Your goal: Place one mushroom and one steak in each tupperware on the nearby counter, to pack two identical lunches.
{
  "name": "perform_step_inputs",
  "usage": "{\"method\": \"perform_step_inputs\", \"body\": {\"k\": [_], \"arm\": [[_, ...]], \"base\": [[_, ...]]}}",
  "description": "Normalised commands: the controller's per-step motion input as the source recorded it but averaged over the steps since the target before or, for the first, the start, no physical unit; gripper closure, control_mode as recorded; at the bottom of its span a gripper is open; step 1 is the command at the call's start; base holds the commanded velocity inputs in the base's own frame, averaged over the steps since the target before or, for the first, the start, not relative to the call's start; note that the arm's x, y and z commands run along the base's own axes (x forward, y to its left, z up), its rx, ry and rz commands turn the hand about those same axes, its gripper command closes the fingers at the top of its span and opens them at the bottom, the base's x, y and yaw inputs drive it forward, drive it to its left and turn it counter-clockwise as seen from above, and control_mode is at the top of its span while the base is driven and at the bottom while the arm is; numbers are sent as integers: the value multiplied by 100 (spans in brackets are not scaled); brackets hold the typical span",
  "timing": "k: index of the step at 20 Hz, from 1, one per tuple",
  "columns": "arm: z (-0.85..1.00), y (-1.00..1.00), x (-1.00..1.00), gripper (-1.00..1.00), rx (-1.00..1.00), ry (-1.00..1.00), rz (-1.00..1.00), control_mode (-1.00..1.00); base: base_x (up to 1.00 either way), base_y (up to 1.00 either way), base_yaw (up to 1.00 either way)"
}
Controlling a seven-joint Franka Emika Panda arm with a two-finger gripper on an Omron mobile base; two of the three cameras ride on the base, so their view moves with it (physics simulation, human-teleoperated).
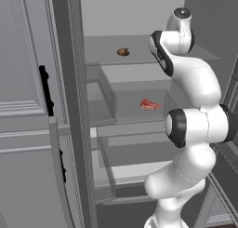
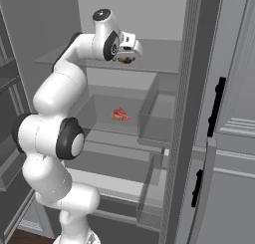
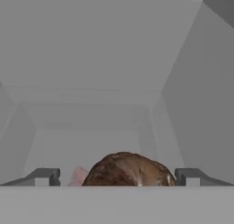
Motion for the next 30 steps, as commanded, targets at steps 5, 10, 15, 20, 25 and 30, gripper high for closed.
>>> {"method": "perform_step_inputs", "body": {"k": [5, 10, 15, 20, 25, 30], "arm": [[-10, 0, 0, 100, 1, 6, 0, -100], [-5, 0, 0, 100, 2, 4, 0, -100], [0, 10, -16, 100, 0, -2, 0, -100], [-2, 57, -69, 100, -4, -21, 0, -100], [0, 75, -98, 100, -2, -15, 0, -100], [0, 50, -100, 100, 0, -3, 0, -100]], "base": [[0, 0, 0], [0, 0, 0], [0, 0, 0], [0, 0, 0], [0, 0, 0], [0, 0, 0]]}}
